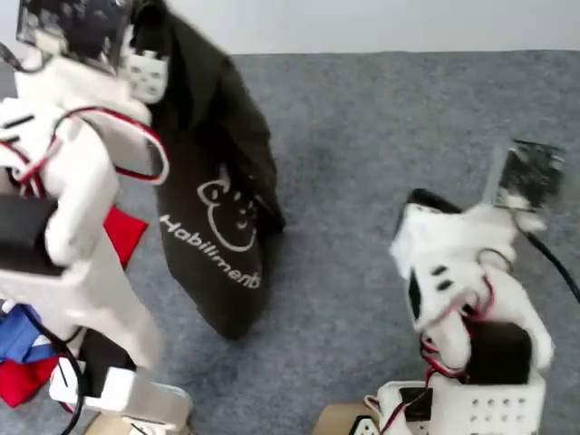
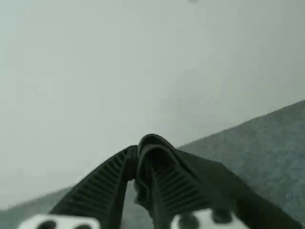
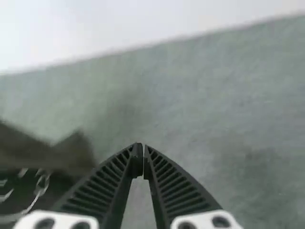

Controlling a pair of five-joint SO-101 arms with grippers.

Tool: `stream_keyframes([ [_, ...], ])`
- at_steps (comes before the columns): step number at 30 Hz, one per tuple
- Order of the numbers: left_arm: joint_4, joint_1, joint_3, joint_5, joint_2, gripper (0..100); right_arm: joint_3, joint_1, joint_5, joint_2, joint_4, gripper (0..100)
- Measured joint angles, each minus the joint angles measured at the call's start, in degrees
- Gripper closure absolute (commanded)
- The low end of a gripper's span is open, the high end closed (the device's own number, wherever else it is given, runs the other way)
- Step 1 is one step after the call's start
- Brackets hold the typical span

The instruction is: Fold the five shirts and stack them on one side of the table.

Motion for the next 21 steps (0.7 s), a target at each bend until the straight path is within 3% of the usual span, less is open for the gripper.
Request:
stream_keyframes([
  [5, 2.46, -8.44, 9.49, 0.79, -0.18, 100, 1.58, -8.88, 0.09, 0.09, 0.0, 99.1],
  [11, 2.55, -16.88, 28.13, 0.79, -0.18, 100, 8.97, -15.74, 9.32, 0.79, 0.0, 99.1],
  [21, 2.46, -24.09, 52.22, -1.49, -0.18, 100, 11.25, -16.88, 18.29, 2.29, 0.0, 99.1],
])
